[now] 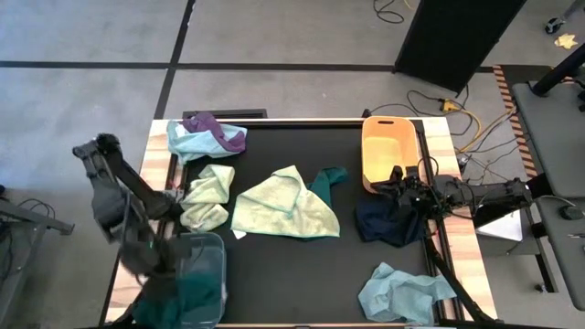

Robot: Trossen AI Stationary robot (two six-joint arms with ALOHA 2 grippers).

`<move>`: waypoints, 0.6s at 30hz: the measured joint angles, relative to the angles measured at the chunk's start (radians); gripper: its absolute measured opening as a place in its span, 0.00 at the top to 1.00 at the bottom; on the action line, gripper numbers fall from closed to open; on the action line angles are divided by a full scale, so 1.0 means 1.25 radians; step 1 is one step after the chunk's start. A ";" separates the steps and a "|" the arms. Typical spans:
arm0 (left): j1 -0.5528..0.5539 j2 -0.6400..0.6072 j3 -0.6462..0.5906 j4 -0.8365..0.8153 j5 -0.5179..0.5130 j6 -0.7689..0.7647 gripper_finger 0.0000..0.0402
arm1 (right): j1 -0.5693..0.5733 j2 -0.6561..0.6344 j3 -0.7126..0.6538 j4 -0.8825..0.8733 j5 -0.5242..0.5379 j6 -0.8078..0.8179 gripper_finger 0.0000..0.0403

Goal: Sort microfiber towel by color & place in baskets
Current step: Put the left dark green microfiber towel into the green bin

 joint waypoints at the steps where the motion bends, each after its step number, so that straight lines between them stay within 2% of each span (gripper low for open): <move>1: -0.014 0.010 -0.008 0.002 -0.010 -0.024 1.00 | 0.000 0.000 0.000 0.000 0.014 0.000 0.97; 9: -0.002 0.069 -0.088 -0.041 -0.077 -0.079 1.00 | 0.000 0.000 0.000 0.000 0.161 0.001 0.97; 14: 0.051 0.085 -0.127 -0.192 -0.159 -0.147 1.00 | 0.000 0.000 0.000 0.000 0.166 0.010 0.97; 18: 0.101 0.078 -0.152 -0.198 -0.222 -0.191 1.00 | 0.000 0.000 0.000 0.000 0.166 0.044 0.97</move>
